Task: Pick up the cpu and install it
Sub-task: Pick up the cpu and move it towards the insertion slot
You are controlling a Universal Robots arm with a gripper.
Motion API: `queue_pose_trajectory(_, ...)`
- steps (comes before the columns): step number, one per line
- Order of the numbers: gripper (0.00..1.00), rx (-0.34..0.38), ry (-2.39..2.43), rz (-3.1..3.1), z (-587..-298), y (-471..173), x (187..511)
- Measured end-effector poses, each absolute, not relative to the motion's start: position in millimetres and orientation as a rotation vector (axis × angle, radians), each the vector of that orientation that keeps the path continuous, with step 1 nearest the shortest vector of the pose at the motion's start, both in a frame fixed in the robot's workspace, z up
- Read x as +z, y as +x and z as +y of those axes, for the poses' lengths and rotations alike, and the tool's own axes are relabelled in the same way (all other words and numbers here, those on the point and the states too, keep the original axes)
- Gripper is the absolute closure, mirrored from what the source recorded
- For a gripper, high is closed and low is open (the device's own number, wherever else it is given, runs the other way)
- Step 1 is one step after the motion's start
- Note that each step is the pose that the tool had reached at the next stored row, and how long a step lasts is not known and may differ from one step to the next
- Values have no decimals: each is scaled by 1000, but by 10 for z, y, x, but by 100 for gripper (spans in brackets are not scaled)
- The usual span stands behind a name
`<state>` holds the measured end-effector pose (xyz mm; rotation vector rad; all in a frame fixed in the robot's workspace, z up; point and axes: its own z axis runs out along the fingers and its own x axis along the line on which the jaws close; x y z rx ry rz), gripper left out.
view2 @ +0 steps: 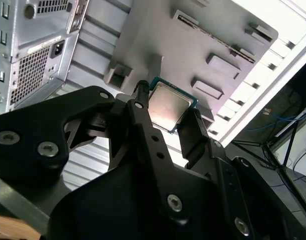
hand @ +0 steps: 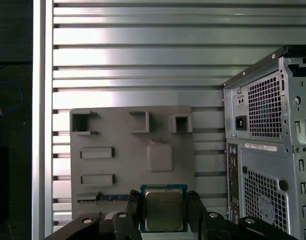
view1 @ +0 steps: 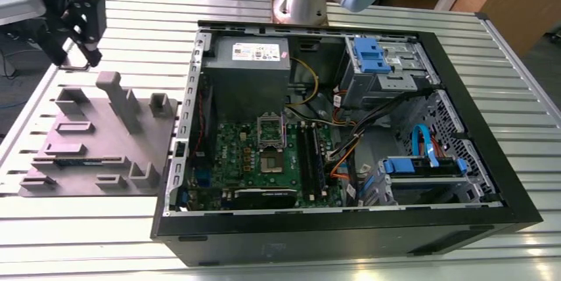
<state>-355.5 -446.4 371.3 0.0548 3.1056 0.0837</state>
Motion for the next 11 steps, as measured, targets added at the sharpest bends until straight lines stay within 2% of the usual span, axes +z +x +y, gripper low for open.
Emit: queue_pose_trajectory(11, 52, 84, 55, 3105, -4465, -3209, 3713)
